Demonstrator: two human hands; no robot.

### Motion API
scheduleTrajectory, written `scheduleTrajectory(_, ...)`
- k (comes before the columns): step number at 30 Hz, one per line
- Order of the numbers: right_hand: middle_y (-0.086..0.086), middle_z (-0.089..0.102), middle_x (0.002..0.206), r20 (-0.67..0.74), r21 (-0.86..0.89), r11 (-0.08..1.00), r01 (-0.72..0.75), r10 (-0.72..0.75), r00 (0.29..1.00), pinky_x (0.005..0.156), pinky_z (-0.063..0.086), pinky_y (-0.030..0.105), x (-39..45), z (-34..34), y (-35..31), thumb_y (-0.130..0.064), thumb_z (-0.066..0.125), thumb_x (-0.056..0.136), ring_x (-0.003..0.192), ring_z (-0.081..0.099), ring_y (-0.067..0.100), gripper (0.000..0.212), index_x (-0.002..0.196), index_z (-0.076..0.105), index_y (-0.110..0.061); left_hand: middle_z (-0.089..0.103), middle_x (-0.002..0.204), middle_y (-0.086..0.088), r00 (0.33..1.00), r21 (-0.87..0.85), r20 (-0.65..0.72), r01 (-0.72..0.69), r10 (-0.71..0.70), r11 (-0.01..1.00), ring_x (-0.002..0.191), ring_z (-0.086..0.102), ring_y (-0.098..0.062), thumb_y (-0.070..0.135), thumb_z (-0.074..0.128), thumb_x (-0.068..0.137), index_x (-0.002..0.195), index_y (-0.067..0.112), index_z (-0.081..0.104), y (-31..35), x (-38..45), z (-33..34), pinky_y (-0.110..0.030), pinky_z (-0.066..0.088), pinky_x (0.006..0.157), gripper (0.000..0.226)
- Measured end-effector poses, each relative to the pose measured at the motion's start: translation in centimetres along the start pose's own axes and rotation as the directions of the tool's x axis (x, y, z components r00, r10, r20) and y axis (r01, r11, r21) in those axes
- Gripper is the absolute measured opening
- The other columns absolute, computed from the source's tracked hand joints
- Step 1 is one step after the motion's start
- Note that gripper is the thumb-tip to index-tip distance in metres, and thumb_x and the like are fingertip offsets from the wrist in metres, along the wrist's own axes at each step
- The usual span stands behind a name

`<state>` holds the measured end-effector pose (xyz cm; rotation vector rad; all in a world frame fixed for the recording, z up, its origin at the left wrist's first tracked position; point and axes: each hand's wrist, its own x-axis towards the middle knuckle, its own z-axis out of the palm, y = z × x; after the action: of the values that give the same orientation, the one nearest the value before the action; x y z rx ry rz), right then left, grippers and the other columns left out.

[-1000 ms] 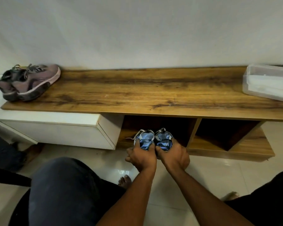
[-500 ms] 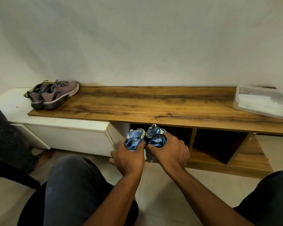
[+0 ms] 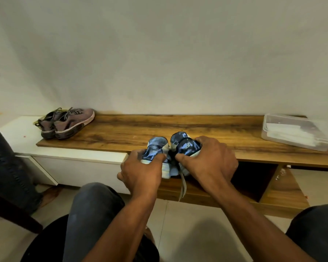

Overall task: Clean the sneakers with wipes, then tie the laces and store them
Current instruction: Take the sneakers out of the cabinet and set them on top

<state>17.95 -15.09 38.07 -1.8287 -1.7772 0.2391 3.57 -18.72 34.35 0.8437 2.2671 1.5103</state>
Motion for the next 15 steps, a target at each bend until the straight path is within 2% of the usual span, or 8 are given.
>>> scheduleTrajectory(2,-0.008,0.071,0.088,-0.036,0.001,1.0,-0.003,0.003,0.999,0.059,0.039,0.027,0.4,-1.6,-0.3,-0.078,0.072,0.061,0.082,0.066,0.02,0.064,0.108,0.07,-0.035,0.063,0.118,0.003,1.0,-0.05,-0.018,-0.012,0.011,0.999,0.118,0.053,-0.023,0.049,0.088,0.069,0.112,0.036,0.068,1.2,0.1,0.2,-0.033,0.042,0.078,0.049)
scheduleTrajectory(6,-0.008,0.071,0.09,-0.143,0.004,1.0,0.008,-0.008,0.99,0.06,0.036,0.027,1.6,-3.8,-0.7,-0.074,0.073,0.062,0.078,0.061,0.019,0.063,0.111,0.069,-0.033,0.065,0.104,0.01,0.998,-0.174,-0.043,-0.044,0.037,0.984,0.105,0.064,-0.019,0.05,0.089,0.067,0.097,0.044,0.062,3.6,0.5,1.6,-0.042,0.057,0.086,0.042)
scheduleTrajectory(10,-0.011,0.072,0.091,-0.224,0.025,1.0,0.002,0.003,0.975,0.063,0.038,0.027,4.3,-4.5,-0.1,-0.07,0.074,0.061,0.086,0.068,0.021,0.062,0.113,0.068,-0.036,0.07,0.1,0.008,0.996,-0.204,-0.034,-0.083,0.078,0.975,0.091,0.068,-0.019,0.067,0.077,0.055,0.092,0.045,0.061,5.5,1.4,4.6,-0.046,0.059,0.083,0.046)
scheduleTrajectory(15,-0.009,0.073,0.093,-0.243,0.022,0.999,-0.046,0.05,0.969,0.062,0.04,0.027,9.0,-2.9,2.1,-0.069,0.075,0.058,0.087,0.069,0.022,0.062,0.111,0.07,-0.036,0.068,0.101,0.008,0.991,-0.156,0.066,-0.101,0.113,0.983,0.094,0.066,-0.023,0.073,0.065,0.054,0.098,0.046,0.059,5.9,2.8,10.2,-0.049,0.058,0.082,0.053)
